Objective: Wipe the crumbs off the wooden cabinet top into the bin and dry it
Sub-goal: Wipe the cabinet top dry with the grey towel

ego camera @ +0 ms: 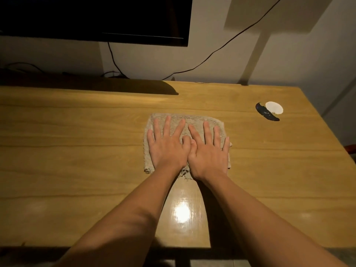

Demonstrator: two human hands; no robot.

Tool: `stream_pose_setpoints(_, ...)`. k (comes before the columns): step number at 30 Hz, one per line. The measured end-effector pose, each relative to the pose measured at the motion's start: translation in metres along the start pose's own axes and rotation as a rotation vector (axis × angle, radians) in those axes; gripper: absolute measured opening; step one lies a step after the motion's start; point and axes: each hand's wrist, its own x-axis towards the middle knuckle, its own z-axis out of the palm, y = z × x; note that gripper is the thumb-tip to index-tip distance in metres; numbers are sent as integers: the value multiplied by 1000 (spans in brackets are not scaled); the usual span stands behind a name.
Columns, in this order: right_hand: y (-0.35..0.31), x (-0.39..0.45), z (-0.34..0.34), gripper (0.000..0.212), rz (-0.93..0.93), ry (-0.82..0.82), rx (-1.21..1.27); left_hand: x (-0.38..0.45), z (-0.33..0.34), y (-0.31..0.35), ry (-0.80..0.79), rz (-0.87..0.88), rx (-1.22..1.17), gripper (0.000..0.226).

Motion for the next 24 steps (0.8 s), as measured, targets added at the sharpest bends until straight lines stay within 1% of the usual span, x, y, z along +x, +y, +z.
stream_pose_setpoints(6, 1, 94, -6, 52, 8, 21, 9, 89, 3, 18, 32, -31, -23, 56)
stream_pose_setpoints(11, 3, 166, -12, 51, -6, 21, 16, 157, 7, 31, 96, -68, 1, 54)
stream_pose_setpoints(14, 4, 197, -16, 51, -6, 17, 11, 189, 6, 40, 65, -70, 27, 55)
stream_pose_setpoints(18, 4, 222, -19, 52, 2, 17, 5, 215, 11, 42, -5, -98, -22, 56)
stream_pose_setpoints(21, 4, 225, -19, 52, -6, 12, 5, 218, 11, 40, -14, -105, -55, 56)
stream_pose_setpoints(24, 6, 221, -20, 52, -15, 8, 12, 212, 8, 42, -9, -92, -13, 56)
